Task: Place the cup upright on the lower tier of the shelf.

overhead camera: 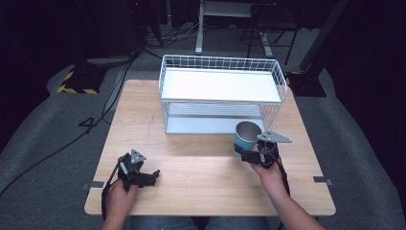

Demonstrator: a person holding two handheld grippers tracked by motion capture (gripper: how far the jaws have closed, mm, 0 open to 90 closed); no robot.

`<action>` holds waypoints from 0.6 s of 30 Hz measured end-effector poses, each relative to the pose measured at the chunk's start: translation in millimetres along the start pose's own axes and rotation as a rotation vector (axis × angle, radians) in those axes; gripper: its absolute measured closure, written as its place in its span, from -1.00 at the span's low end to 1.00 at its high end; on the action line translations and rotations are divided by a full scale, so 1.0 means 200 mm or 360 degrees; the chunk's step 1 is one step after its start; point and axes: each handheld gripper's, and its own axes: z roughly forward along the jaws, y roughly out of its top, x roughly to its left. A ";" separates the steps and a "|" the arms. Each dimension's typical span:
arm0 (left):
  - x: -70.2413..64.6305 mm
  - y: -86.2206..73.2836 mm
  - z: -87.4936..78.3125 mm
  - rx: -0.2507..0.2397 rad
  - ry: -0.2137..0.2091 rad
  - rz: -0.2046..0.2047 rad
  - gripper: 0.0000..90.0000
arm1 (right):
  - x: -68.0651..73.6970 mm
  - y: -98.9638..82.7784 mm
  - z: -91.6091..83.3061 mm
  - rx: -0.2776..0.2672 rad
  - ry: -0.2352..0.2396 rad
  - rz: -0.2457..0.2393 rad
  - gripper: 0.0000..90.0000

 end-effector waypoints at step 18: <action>0.00 0.00 0.00 -0.0004 0.0003 -0.0004 -1.00 | 0.01 0.12 0.25 -0.0017 0.0008 -0.0031 -0.53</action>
